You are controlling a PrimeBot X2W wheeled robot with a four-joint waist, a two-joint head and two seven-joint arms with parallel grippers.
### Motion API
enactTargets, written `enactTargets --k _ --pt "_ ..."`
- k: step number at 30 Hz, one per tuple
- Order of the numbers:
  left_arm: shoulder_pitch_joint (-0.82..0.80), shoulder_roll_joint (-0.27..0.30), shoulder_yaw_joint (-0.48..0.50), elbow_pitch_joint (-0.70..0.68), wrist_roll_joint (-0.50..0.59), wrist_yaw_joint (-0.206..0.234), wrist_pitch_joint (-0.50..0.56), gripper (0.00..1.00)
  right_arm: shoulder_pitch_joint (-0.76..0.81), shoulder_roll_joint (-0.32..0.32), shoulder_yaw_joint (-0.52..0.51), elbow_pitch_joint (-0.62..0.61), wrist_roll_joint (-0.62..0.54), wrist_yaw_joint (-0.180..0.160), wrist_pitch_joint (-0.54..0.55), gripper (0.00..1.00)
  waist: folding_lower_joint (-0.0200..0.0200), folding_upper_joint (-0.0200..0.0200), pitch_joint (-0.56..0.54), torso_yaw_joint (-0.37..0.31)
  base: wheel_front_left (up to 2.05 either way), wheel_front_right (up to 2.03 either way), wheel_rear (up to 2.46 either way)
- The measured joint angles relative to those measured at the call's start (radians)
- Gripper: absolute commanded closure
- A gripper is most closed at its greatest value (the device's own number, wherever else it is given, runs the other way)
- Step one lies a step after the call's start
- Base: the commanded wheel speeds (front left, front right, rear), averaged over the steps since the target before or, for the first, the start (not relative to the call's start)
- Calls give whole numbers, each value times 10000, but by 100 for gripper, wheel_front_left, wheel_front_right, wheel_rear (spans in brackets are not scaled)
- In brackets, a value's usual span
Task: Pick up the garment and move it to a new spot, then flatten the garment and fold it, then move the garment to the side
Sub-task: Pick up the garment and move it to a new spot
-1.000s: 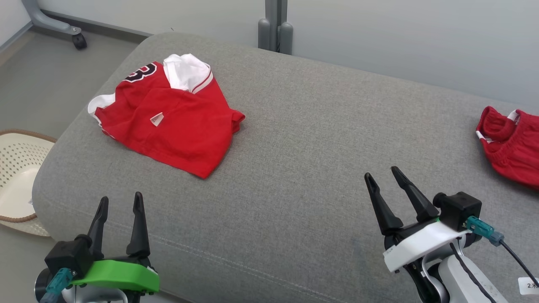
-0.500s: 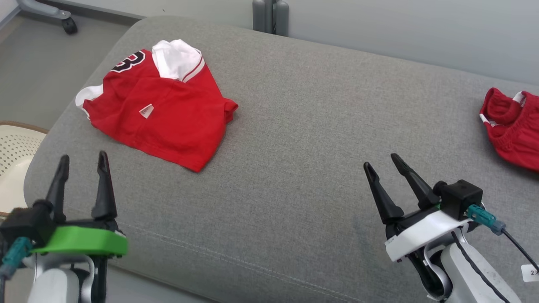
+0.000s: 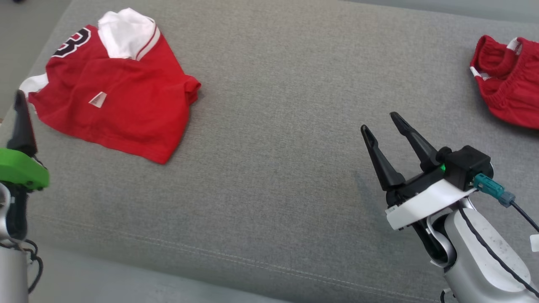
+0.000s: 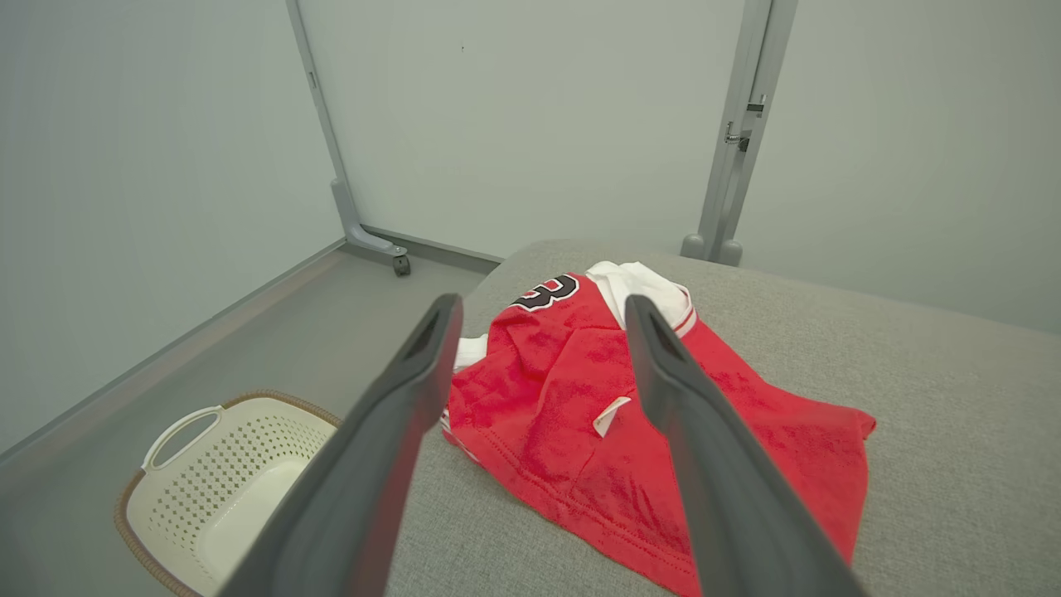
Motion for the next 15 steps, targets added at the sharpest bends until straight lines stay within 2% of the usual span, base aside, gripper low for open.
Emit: enactTargets --k 6,10,11,15 --pt "-1199 201 779 1016 -917 42 828 0 -426 -98 92 -198 17 0 0 0 0 0 648 -664 0 0 0" --pt "-1618 460 934 1499 -982 52 1220 0 -610 -123 132 -267 35 0 0 0 0 0 956 -1034 0 0 0" --pt "-2070 750 1055 2433 -1114 186 1889 0 -970 -176 203 -360 109 0 0 0 1 0 1440 -1651 0 0 0" --pt "-2251 738 1185 2961 -1396 355 2270 0 -1086 -186 205 -366 123 0 0 0 1 0 1697 -2002 0 0 0"
